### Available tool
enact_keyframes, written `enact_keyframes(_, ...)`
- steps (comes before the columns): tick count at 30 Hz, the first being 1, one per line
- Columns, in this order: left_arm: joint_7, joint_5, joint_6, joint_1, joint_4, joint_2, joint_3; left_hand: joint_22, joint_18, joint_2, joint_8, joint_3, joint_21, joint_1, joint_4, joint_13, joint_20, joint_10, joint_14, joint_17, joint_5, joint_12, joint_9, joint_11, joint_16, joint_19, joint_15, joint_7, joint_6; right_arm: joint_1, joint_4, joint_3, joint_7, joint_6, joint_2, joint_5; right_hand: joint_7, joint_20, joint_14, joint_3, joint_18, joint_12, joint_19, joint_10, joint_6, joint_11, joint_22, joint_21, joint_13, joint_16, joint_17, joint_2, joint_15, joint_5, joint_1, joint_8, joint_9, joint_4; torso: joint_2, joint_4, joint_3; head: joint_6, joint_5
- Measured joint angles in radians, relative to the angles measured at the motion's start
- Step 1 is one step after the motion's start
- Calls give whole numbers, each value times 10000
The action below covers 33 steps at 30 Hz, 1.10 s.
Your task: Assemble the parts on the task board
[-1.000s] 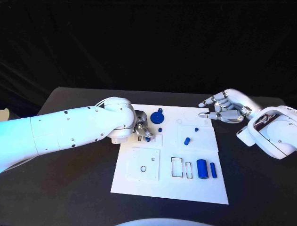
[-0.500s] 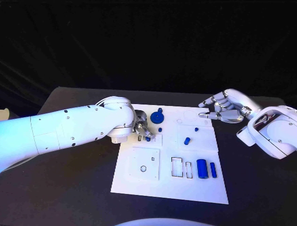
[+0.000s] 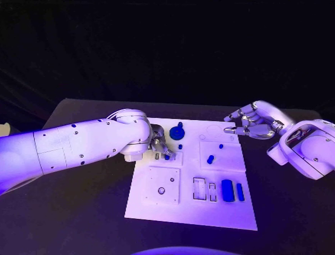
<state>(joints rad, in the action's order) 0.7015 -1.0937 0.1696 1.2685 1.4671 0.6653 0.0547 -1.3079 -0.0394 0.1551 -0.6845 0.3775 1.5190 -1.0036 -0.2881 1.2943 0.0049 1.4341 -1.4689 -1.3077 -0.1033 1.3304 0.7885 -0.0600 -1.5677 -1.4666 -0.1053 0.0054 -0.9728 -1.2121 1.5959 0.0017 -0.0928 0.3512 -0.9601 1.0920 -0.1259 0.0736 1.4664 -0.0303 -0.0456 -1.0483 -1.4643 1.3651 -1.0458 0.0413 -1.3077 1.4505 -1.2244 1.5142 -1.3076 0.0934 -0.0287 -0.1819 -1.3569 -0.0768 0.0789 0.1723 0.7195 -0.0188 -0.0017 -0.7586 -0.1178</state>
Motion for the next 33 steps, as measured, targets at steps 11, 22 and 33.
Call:
enact_keyframes(11,-16,40,-21,-7,-12,11,-12,1,107,-101,-7,-592,-1,119,-27,-1,0,7,0,1,0,0,23,-7,0,0,0,-20,-48,0,-2,0,9,1,-7,4,0,0,0,0,0,0,0,0,0,0,1,0,-1,0,1,0,0,0,0,0,-1,0,0,-1,-12,4,1)
enact_keyframes(22,-5,276,-88,-56,425,343,-256,2,100,-233,117,-1551,-177,250,-48,-402,0,-206,37,2,0,-333,50,44,0,0,-36,36,168,0,-63,0,14,0,14,6,0,0,0,27,0,0,0,0,0,0,2,0,-1,0,2,0,0,0,0,0,-2,27,-7,0,-16,54,12)
enact_keyframes(33,-2,1403,-298,410,525,590,-716,3,94,-300,891,-2694,-532,76,-56,-1381,126,-890,32,3,-39,-1165,-524,383,0,16,144,391,763,2,-228,-10,20,-3,91,4,0,0,0,27,0,0,0,0,0,0,3,0,-1,0,3,0,0,0,0,0,-3,27,-15,-8,-11,158,-8)
